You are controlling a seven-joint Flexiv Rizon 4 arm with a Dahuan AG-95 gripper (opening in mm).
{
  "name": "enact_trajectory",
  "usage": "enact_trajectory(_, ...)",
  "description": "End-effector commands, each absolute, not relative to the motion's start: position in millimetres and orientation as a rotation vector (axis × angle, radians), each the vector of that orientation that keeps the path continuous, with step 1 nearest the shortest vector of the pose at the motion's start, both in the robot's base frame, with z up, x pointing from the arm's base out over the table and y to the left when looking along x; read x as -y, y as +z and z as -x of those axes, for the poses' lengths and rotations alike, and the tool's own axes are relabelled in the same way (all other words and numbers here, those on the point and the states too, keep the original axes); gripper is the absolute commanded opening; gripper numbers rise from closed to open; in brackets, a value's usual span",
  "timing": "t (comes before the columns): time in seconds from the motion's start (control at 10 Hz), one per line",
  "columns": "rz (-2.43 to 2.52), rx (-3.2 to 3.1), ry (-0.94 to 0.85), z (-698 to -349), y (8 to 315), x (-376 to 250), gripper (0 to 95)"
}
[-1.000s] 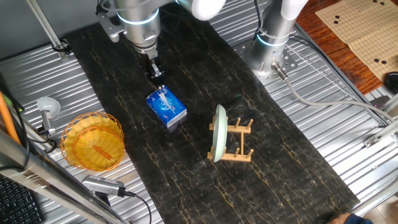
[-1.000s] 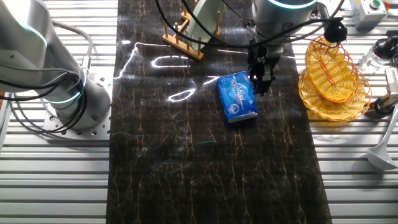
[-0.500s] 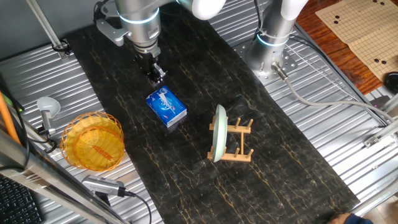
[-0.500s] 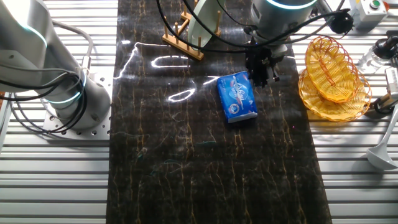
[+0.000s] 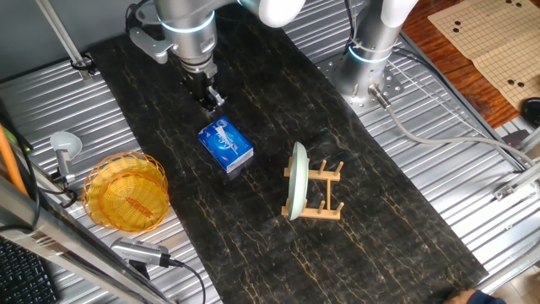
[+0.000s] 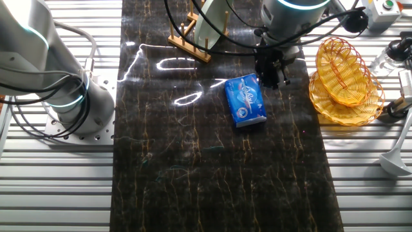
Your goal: Take the dish off the dish rack
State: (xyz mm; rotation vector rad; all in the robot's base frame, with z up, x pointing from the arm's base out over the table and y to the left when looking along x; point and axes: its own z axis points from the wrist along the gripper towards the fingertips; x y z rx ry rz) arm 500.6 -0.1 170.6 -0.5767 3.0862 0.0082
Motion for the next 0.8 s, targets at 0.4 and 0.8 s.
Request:
enact_trajectory(0.4,0.725,-3.137,0.084,-500.4,170.7,0.0,0.0)
enact_trajectory(0.8,0.903,-3.121,0.358,-500.4,170.7,0.0,0.0)
